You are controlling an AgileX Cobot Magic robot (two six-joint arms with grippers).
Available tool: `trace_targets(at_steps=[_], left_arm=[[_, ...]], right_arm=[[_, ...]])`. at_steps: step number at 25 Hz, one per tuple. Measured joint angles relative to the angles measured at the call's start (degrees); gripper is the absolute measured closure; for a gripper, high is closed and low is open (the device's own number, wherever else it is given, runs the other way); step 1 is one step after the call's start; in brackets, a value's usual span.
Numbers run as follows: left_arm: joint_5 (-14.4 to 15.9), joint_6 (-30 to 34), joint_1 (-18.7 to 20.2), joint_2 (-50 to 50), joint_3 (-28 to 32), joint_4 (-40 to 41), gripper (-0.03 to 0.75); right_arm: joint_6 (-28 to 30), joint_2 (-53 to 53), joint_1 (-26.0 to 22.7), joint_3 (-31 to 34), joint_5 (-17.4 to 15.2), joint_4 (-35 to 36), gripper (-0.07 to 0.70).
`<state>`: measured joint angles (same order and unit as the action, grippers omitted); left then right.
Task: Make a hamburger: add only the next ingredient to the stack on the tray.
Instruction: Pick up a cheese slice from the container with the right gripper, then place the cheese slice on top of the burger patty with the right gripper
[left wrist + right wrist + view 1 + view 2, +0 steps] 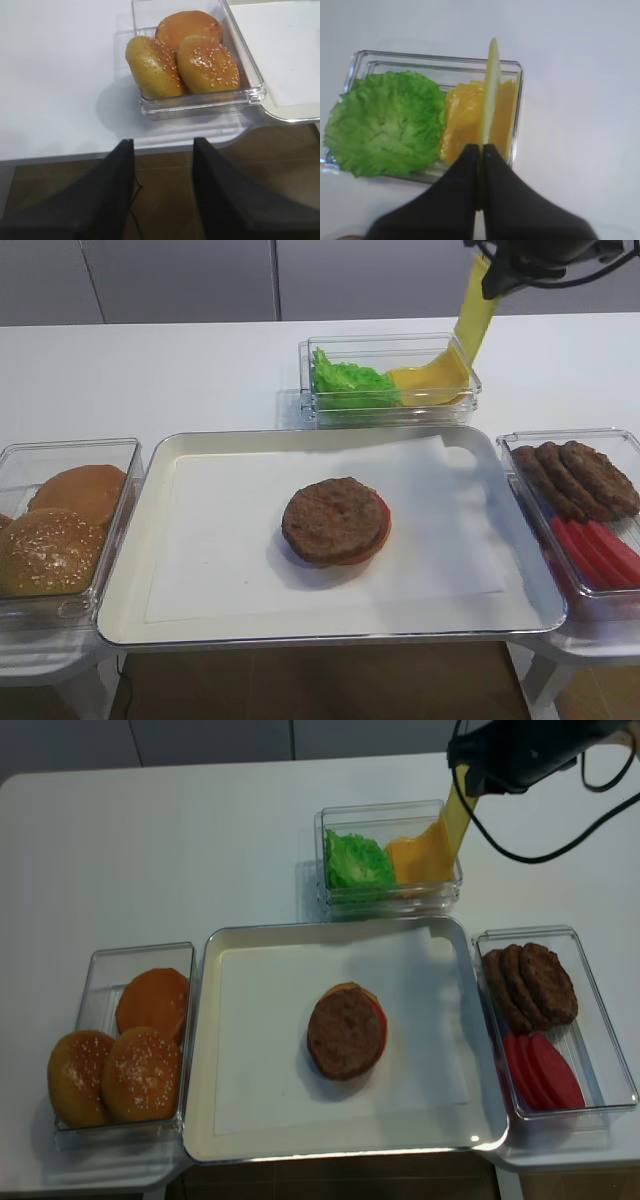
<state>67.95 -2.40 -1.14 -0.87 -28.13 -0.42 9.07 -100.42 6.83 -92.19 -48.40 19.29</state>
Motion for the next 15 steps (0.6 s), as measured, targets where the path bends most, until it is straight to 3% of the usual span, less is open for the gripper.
trace_targets(at_steps=[6,15], left_arm=[[0.0,0.0,0.0,0.0,0.0,0.0,0.425],[0.0,0.0,0.0,0.0,0.0,0.0,0.425]], right_arm=[[0.99,5.15,1.1,0.37,-6.28,3.03,0.628],[1.26,7.41,11.42,0.37,-13.67,3.12,0.628]])
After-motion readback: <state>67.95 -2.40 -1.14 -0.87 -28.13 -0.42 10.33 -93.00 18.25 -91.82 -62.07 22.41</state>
